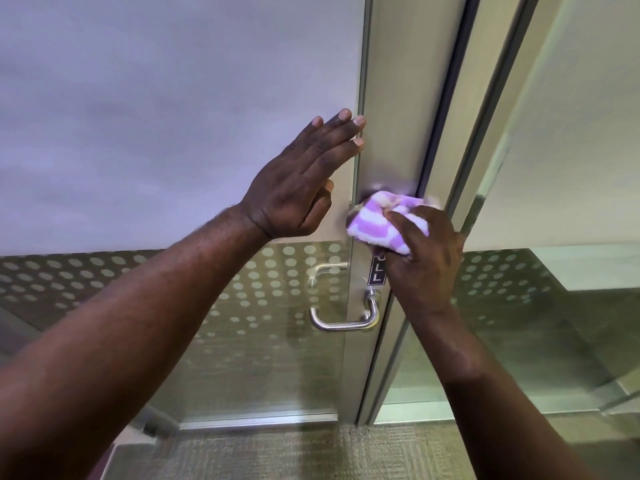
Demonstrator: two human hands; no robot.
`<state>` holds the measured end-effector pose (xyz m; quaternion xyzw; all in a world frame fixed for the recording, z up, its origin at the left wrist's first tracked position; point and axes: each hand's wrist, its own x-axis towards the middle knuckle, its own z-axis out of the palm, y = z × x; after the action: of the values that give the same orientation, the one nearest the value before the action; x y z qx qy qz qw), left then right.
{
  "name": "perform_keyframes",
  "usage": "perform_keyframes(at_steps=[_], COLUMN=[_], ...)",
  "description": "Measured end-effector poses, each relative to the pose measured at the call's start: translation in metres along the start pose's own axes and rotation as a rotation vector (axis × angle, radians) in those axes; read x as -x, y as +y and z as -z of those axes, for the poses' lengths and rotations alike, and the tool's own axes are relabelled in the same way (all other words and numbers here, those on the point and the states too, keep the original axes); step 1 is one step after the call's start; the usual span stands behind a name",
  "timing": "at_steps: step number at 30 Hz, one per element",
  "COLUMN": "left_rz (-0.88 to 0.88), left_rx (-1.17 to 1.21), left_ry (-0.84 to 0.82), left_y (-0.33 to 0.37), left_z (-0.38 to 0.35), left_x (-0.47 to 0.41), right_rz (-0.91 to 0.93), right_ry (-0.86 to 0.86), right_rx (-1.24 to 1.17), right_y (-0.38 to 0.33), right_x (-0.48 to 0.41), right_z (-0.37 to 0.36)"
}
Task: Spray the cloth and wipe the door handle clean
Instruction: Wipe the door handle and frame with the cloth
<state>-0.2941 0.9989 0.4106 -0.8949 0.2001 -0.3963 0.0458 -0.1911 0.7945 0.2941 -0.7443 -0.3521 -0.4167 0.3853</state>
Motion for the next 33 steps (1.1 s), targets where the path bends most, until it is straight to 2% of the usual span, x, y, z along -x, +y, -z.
perform_keyframes(at_steps=[6, 10, 13, 17, 18, 24, 27, 30, 33], left_rz=[-0.007, -0.017, -0.020, -0.028, -0.030, -0.050, -0.065, -0.075, -0.085], left_rx=[-0.003, 0.002, 0.004, 0.019, 0.021, 0.049, 0.059, 0.059, 0.076], left_ry=[0.002, 0.013, 0.003, 0.012, 0.018, 0.039, 0.047, 0.059, 0.065], left_y=[-0.001, -0.003, -0.005, -0.006, -0.006, -0.008, -0.011, -0.012, -0.012], left_z=[-0.001, -0.003, -0.004, -0.005, -0.005, -0.008, -0.008, -0.010, -0.011], left_x=[0.000, 0.001, 0.001, 0.001, 0.002, 0.003, 0.004, 0.004, 0.005], right_rz=[0.078, 0.039, -0.094, -0.494, -0.547, -0.677, -0.704, -0.687, -0.559], right_ry=[-0.152, -0.274, -0.323, -0.347, -0.341, -0.282, -0.275, -0.279, -0.345], right_rx=[0.085, 0.093, 0.009, -0.135, -0.185, -0.340, -0.336, -0.235, -0.110], right_y=[0.029, 0.040, 0.036, 0.026, 0.026, 0.022, 0.012, -0.007, -0.042], right_x=[0.059, 0.101, 0.118, 0.139, 0.144, 0.162, 0.171, 0.171, 0.173], right_z=[-0.014, -0.021, -0.025, -0.022, -0.020, -0.009, -0.006, -0.007, -0.016])
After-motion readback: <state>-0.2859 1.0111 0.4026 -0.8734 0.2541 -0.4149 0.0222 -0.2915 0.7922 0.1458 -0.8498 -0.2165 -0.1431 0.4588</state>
